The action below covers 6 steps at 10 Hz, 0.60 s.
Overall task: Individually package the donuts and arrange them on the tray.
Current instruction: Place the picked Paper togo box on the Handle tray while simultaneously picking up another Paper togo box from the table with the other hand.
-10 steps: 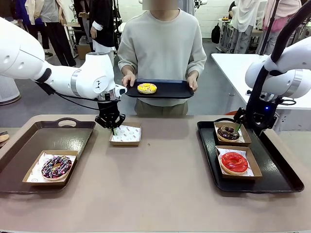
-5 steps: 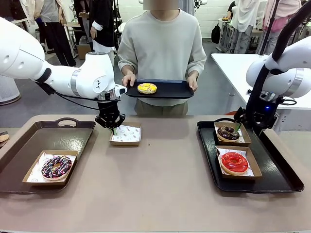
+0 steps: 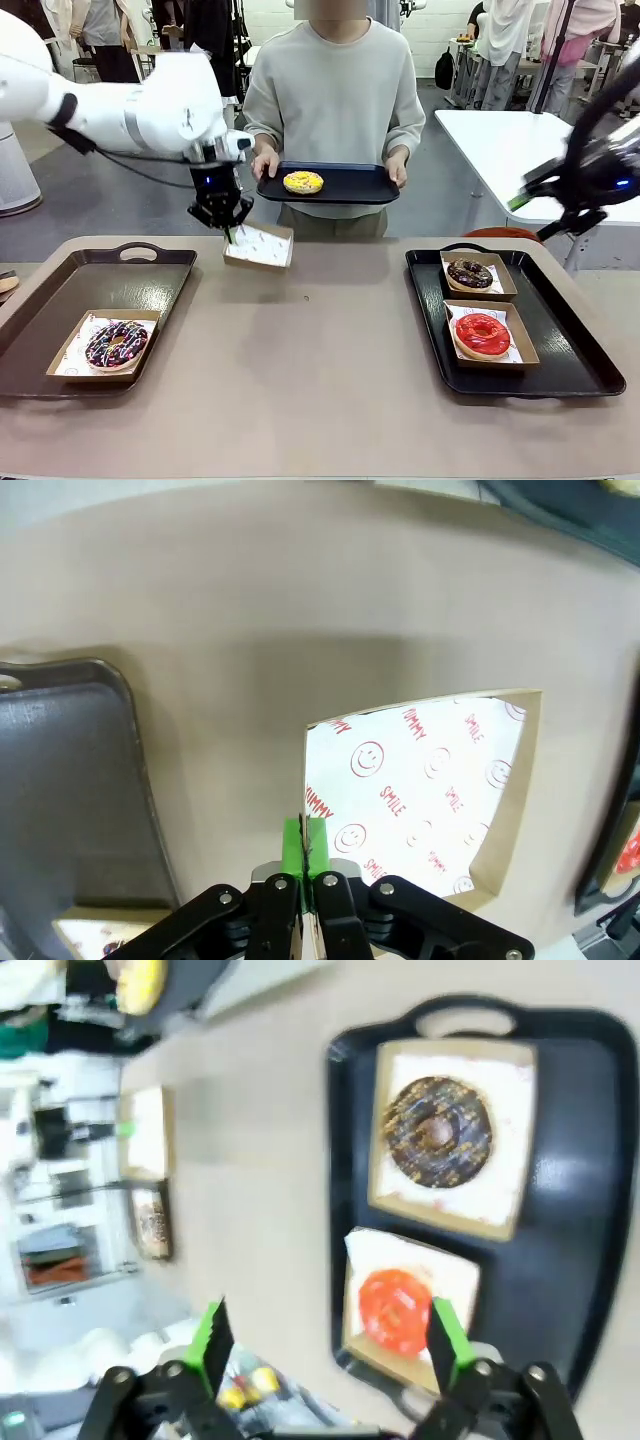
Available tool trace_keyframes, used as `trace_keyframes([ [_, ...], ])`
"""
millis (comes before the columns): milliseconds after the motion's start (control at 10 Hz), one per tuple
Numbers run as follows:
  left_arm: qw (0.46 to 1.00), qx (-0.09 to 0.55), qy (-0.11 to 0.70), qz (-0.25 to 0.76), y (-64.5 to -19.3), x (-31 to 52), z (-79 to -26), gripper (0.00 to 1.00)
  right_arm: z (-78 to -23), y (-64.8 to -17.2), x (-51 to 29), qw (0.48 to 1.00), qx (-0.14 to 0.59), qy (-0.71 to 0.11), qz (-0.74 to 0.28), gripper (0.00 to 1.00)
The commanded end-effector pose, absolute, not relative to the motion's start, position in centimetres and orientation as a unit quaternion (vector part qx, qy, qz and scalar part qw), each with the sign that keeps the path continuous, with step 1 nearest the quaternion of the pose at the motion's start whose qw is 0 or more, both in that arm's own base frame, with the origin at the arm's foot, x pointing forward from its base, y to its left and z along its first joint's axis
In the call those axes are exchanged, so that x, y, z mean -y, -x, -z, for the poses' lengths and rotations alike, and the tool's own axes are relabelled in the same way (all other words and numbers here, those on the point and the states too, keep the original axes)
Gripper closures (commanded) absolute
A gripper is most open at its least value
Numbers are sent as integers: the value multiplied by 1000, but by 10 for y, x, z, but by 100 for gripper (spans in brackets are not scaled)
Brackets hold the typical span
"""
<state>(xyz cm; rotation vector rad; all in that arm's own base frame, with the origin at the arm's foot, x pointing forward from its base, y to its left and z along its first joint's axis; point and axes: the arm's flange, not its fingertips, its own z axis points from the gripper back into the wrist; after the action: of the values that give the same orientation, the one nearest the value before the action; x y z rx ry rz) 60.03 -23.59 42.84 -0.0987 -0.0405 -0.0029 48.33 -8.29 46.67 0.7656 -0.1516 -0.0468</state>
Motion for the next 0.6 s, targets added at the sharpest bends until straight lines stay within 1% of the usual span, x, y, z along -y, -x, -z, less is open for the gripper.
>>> trace_keyframes([
  [0, 998, 23, 53, 11, -607, 237, -456, 100, -462, -459, 143, 885, 89, -456, 39, 0],
  [200, 999, 27, 39, 14, -613, 246, -479, 100, -453, -425, 195, 844, 115, -522, 54, 0],
  [500, 999, 28, 16, 12, -629, 258, -499, 100, -425, -376, 245, 807, 140, -568, 80, 0],
])
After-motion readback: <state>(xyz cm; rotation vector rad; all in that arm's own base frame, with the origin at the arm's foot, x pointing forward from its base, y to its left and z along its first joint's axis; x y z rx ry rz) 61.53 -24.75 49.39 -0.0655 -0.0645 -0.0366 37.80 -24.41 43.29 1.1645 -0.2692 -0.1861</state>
